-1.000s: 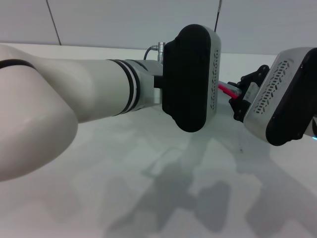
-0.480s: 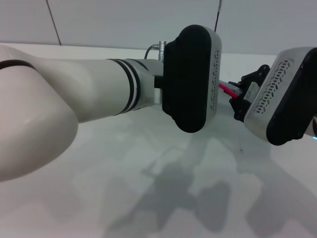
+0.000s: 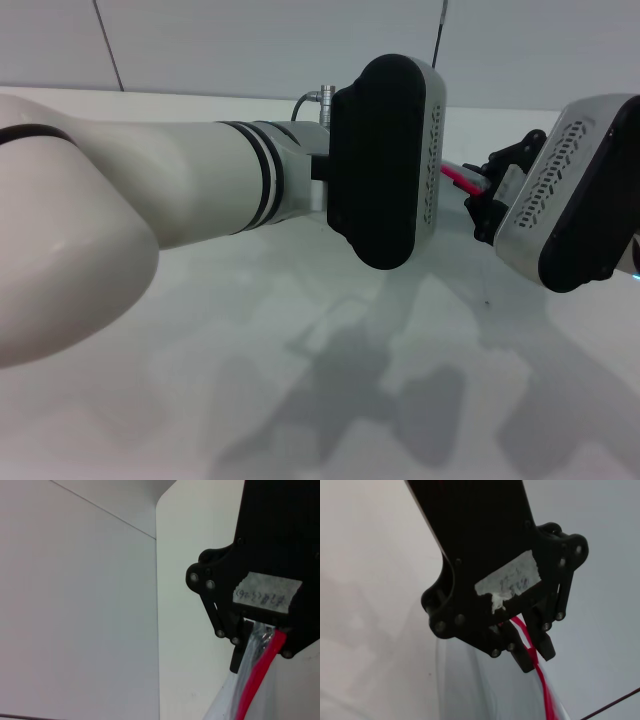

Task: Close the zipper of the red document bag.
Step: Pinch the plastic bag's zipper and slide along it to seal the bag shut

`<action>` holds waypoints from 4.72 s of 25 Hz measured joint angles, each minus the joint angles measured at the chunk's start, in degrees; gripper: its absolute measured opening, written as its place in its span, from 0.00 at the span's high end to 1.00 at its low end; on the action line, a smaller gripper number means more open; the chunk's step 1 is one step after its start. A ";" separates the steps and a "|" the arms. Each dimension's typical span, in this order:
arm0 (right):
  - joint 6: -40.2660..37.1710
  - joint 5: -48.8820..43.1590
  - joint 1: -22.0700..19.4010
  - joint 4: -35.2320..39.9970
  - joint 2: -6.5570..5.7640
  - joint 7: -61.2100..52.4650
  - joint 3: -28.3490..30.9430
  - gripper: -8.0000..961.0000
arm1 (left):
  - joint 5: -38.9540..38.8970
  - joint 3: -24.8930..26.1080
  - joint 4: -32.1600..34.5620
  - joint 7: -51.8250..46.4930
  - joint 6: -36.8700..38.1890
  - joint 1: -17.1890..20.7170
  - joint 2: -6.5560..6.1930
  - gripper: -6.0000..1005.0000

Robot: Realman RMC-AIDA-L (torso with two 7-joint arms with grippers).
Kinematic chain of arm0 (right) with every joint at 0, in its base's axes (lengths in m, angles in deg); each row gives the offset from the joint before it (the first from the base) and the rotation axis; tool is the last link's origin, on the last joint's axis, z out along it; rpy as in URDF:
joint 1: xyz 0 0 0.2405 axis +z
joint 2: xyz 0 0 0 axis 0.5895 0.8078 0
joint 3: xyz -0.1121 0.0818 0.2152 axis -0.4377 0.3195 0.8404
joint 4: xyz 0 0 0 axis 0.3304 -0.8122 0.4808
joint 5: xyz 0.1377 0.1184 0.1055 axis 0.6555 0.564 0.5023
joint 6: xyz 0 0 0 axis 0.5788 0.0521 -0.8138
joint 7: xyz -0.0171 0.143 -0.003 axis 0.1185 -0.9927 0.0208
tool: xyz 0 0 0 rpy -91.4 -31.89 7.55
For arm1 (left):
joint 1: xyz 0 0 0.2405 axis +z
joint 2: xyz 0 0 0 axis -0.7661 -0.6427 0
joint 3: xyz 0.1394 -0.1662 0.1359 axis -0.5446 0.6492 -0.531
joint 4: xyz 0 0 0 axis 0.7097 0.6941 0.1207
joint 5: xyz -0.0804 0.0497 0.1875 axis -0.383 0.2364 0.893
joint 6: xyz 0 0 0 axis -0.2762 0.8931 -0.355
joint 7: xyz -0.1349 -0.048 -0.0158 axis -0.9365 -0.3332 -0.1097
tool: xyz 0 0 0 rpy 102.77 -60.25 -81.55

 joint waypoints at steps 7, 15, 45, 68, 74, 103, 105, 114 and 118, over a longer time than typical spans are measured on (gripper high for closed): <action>0.00 0.00 0.11 -0.26 0.00 0.00 0.04 0.94 | 0.34 -0.29 0.00 0.00 -0.07 0.00 0.00 0.87; 0.00 -0.10 0.18 -0.43 0.00 0.00 -0.03 0.94 | 0.59 -0.45 0.02 0.00 -0.76 0.12 0.00 0.87; 0.00 -0.10 -0.10 0.18 0.00 0.86 -0.57 0.94 | 0.69 -0.95 -0.69 0.61 -2.45 0.46 -0.01 0.94; 0.01 -0.01 -0.92 2.15 0.01 1.77 -1.73 0.94 | 0.76 -1.11 -1.36 1.52 -2.67 0.46 0.00 0.83; 0.01 0.01 -1.54 2.64 0.14 2.93 -2.16 0.94 | 0.76 -1.16 -2.05 1.85 -3.06 0.46 0.00 0.85; 0.08 0.06 -1.14 0.60 0.09 2.99 -0.78 0.94 | 0.76 -1.31 -1.64 1.90 -4.51 1.10 0.01 0.92; 0.08 0.02 -1.14 0.48 0.09 2.98 -0.76 0.94 | 0.76 -1.13 -1.64 1.91 -4.51 1.23 0.05 0.92; 0.14 -0.36 -1.26 -0.47 0.11 2.68 0.70 0.94 | 0.77 -0.40 -1.46 1.68 -4.51 2.20 0.09 0.92; 0.26 -0.39 -1.45 -1.31 0.17 2.63 1.70 0.94 | 0.77 0.49 -1.38 1.75 -4.51 3.41 0.09 0.92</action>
